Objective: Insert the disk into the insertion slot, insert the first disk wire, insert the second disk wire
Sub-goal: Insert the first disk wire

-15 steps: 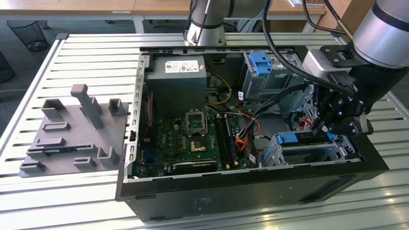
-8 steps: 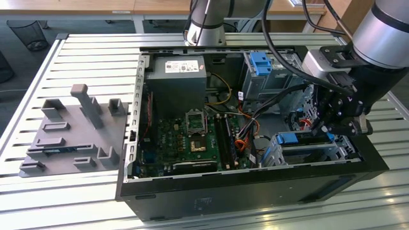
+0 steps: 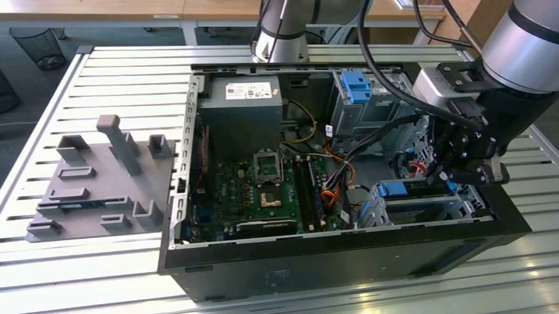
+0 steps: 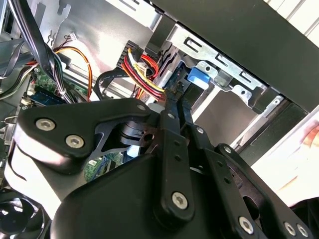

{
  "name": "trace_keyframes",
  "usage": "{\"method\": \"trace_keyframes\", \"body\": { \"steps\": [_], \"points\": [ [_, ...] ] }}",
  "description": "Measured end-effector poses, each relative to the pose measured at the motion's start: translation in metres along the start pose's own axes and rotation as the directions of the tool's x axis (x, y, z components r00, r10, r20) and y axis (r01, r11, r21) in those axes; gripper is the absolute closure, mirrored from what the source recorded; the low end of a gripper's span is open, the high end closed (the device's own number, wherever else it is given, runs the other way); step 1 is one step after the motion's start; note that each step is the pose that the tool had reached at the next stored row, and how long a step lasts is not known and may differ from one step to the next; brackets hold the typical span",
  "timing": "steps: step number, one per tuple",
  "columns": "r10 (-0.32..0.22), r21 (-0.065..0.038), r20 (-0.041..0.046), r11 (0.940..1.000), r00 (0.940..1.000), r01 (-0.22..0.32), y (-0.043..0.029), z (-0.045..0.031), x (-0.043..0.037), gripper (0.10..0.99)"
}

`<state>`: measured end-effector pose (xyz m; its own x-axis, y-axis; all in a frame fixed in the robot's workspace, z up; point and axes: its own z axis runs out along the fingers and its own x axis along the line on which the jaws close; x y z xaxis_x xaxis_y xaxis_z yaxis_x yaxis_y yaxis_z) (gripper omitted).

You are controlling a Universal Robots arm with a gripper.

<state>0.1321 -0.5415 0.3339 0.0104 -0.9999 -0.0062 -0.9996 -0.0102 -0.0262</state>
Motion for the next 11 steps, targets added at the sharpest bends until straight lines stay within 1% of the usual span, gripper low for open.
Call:
{"method": "trace_keyframes", "body": {
  "steps": [4,8,11],
  "points": [
    [0.005,0.0,-0.0003,1.0,1.0,-0.005,0.0,-0.0007,-0.0001,0.922],
    [0.026,0.0,-0.0011,0.9996,0.9996,-0.026,0.0,0.0,-0.0003,0.922],
    [0.03,0.0,-0.001,0.9995,0.9995,-0.03,0.0,0.0008,-0.0012,0.922]
  ]
}}
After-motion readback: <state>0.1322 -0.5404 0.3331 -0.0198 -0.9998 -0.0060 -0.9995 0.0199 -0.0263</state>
